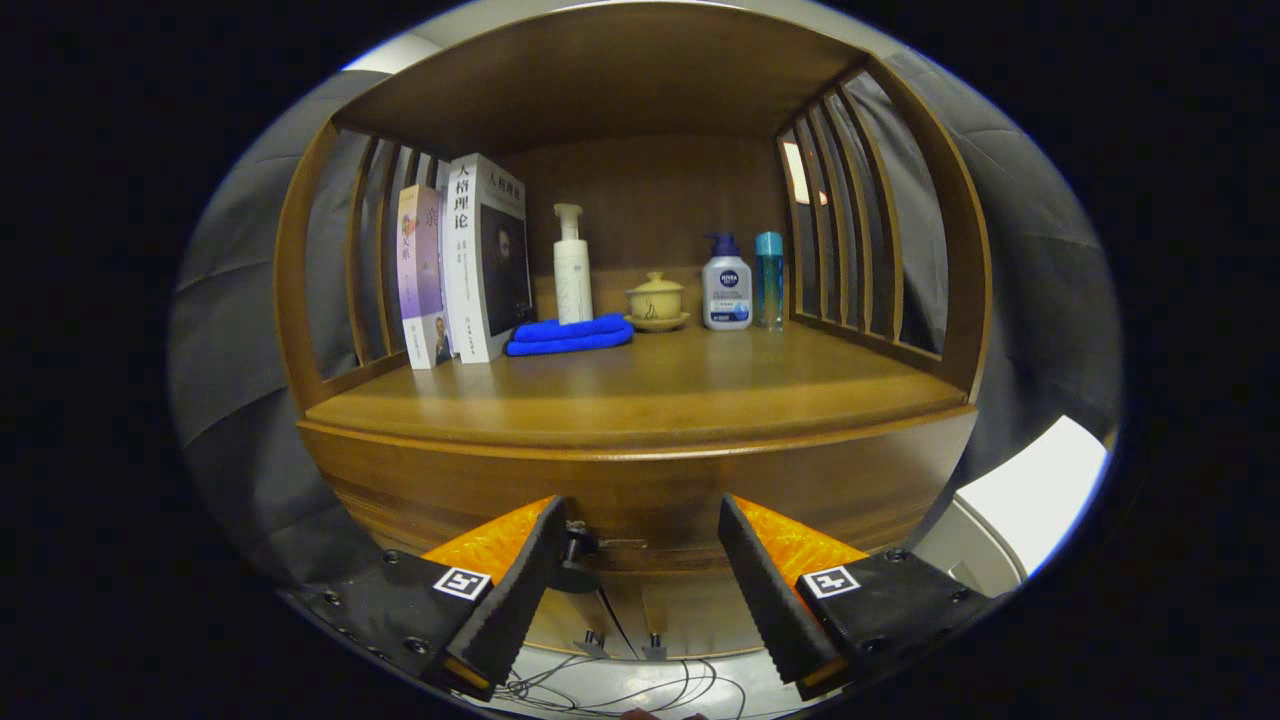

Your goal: Pull open the drawer, take out the items inside it, and place them on the countertop above the cabinet.

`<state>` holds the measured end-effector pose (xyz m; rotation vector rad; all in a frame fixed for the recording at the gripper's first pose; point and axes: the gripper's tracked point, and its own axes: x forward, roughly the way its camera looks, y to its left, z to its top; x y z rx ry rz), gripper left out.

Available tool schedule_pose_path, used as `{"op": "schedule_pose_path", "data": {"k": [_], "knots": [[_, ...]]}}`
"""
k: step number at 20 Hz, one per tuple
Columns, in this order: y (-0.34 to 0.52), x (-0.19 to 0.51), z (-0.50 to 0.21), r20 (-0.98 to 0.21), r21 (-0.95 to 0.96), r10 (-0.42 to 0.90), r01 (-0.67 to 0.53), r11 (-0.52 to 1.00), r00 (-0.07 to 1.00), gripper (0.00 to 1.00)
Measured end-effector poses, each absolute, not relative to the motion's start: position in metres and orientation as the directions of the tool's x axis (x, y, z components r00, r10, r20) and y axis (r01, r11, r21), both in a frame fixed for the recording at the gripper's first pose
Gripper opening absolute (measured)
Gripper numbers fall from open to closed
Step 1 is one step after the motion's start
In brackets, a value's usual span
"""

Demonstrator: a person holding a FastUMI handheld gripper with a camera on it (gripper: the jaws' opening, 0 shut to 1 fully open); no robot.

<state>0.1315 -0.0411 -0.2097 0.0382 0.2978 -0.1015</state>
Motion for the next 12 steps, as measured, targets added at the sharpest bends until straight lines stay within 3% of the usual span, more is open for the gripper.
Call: {"op": "schedule_pose_path", "data": {"k": [5,10,12], "knots": [[-0.022,0.136,-0.228,-0.309,0.054,-0.055,0.076,0.996,0.949,0.97],[-0.021,0.135,-0.252,-0.354,0.037,-0.097,0.117,0.992,0.930,1.00],[-0.012,0.139,-0.251,-0.346,0.051,-0.073,0.096,0.994,0.935,0.85]]}}
